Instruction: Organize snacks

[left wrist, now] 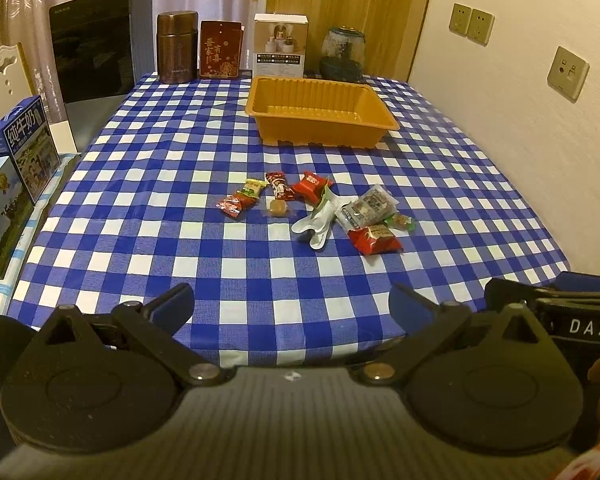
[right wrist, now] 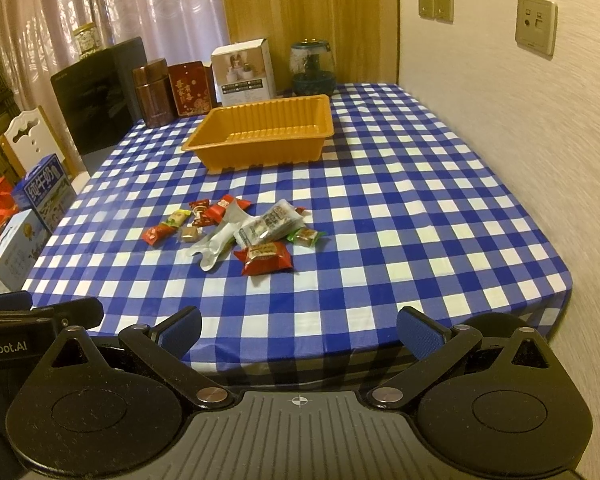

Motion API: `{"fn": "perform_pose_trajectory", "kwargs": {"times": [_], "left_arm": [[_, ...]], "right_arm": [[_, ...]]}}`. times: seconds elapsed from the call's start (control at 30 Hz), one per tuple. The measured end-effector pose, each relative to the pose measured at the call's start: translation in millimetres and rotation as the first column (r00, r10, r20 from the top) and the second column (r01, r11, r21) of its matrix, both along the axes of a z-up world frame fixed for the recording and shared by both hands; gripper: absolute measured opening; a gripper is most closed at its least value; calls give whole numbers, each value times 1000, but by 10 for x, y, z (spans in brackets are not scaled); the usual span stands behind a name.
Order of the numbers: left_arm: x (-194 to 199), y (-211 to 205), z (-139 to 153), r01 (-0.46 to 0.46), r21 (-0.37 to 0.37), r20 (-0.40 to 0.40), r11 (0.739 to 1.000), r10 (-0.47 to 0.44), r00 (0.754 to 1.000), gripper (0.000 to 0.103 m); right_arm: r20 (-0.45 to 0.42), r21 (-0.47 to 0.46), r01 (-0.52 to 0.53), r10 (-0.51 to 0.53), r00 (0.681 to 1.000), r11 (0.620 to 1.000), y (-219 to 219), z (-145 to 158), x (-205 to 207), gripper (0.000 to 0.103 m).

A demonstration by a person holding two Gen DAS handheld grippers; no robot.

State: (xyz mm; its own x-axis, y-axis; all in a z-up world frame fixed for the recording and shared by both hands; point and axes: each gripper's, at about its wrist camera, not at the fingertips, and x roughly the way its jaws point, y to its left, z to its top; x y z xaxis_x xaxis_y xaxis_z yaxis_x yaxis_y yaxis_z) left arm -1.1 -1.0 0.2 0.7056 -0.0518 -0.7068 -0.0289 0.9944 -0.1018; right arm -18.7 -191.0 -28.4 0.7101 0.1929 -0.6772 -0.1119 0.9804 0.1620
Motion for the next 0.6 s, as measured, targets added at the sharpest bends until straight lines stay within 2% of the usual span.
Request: {"fn": "perform_pose_trajectory", "kwargs": {"times": [0.6], "left_arm": [[-2, 1, 1, 1, 0, 1, 1000, -1, 1000, 103]], "right_arm": [[3, 3, 5, -5, 1000, 1000, -12, 4, -1, 103]]}}
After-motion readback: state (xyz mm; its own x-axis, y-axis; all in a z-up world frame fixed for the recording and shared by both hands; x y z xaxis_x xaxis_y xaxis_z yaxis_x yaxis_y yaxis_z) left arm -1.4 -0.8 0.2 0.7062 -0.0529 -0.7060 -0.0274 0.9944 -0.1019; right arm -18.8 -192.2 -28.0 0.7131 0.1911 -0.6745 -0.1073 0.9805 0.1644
